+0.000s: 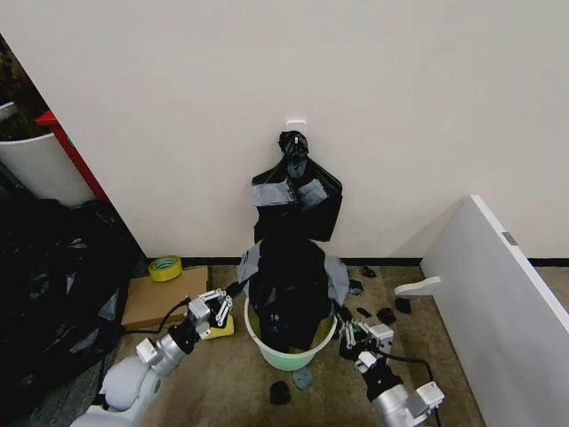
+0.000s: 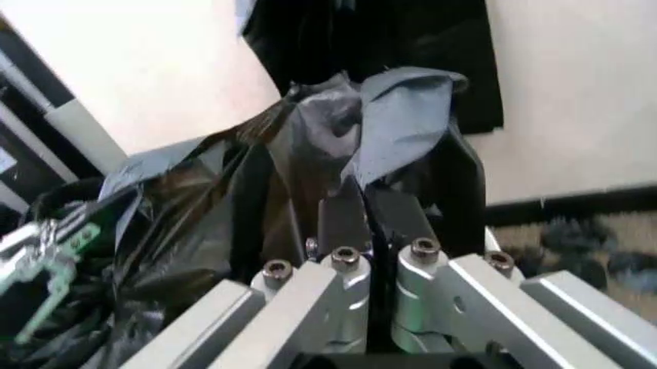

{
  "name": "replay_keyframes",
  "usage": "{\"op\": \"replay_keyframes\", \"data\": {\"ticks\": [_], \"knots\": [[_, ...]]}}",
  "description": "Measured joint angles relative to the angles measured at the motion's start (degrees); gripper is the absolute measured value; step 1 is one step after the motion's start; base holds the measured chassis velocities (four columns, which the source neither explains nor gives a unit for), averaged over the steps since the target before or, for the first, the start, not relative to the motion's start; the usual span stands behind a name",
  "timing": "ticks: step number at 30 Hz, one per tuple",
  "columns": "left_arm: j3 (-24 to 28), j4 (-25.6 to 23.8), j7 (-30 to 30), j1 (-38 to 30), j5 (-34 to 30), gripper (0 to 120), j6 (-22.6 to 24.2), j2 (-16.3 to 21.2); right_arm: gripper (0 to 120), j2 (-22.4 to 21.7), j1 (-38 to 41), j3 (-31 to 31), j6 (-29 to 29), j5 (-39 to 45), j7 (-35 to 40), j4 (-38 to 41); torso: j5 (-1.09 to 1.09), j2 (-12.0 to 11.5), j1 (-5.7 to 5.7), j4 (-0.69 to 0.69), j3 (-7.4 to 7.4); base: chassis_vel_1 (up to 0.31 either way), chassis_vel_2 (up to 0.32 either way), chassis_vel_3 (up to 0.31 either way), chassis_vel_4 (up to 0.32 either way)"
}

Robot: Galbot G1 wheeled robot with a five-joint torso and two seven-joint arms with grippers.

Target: Place the garbage bag over the trash bin.

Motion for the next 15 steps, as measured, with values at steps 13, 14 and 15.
{"op": "replay_keyframes", "data": {"ticks": [13, 14, 15], "knots": [[0.3, -8.0, -10.4, 9.5, -2.2, 0, 3.7, 7.3, 0, -6.7, -5.8, -0.9, -6.4, 4.0, 10.6, 10.3, 0.02, 0.0, 0.00, -0.01, 0.00, 0.000, 0.000, 0.000, 0.000], [0.0, -8.8, -11.7, 10.5, -2.2, 0, 4.1, 8.0, 0, -7.4, -6.0, -0.8, -6.9, 4.3, 11.3, 11.1, 0.02, 0.0, 0.00, 0.01, -0.01, 0.000, 0.000, 0.000, 0.000], [-0.5, -10.0, -13.5, 12.0, -2.2, 0, 4.7, 9.0, 0, -8.4, -6.4, -0.6, -7.7, 4.6, 12.2, 12.1, 0.02, 0.0, 0.00, 0.02, 0.00, 0.000, 0.000, 0.000, 0.000]]}}
